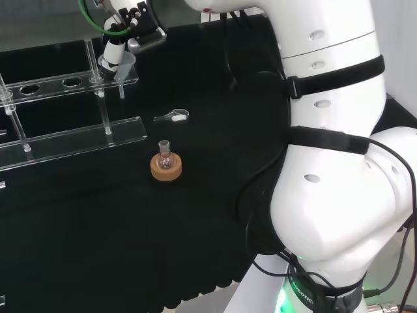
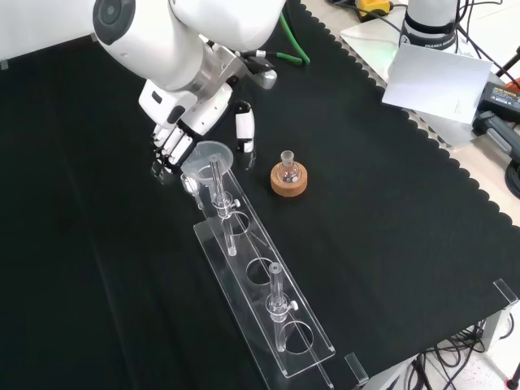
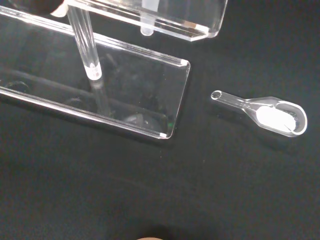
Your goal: Pick up the funnel from the transparent funnel stand.
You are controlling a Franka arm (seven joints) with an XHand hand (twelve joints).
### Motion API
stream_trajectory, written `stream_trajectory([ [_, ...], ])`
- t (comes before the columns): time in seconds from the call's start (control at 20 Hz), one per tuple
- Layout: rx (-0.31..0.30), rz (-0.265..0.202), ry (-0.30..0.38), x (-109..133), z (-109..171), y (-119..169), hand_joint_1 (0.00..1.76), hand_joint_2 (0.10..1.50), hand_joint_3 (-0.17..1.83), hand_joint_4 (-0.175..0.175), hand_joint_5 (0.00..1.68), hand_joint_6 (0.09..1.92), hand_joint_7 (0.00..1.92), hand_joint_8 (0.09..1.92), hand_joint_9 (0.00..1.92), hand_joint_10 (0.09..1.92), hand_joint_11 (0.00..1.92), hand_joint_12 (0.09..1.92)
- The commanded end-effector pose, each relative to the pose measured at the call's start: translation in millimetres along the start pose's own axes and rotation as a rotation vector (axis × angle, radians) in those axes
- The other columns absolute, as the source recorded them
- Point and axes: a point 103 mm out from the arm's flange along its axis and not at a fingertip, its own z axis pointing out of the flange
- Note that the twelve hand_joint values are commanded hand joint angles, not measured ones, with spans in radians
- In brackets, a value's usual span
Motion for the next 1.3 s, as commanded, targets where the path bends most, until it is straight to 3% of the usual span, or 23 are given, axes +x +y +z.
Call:
stream_trajectory([
  [0.05,0.019,-0.008,-0.008,5,7,7,0.68,0.81,-0.05,0.025,0.12,0.09,0.1,0.09,0.03,0.95,0.22,1.55],
  [0.15,0.019,-0.006,-0.012,5,9,9,0.68,0.82,-0.06,0.023,0.14,0.09,0.11,0.1,0.06,0.94,0.23,1.54],
  [0.35,0.015,0.002,-0.019,3,12,11,0.68,0.83,-0.09,0.018,0.19,0.09,0.02,0.45,0.17,0.86,0.26,1.53],
  [0.5,0.001,0.011,-0.02,0,12,10,0.68,0.84,-0.1,0.014,0.22,0.09,0.01,0.59,0.23,0.83,0.28,1.52],
  [0.85,-0.058,0.054,-0.05,-3,10,5,0.69,0.88,-0.12,-0.003,0.29,0.09,0.1,0.68,0.36,0.76,0.32,1.49],
  [1.1,-0.165,0.091,-0.088,-2,4,-3,0.77,1.0,-0.17,-0.027,0.48,0.09,0.37,0.7,0.62,0.62,0.45,1.38],
  [1.3,-0.227,0.101,-0.128,-2,-9,-16,0.81,1.04,-0.17,-0.025,0.63,0.12,0.54,0.67,0.79,0.53,0.54,1.3],
])
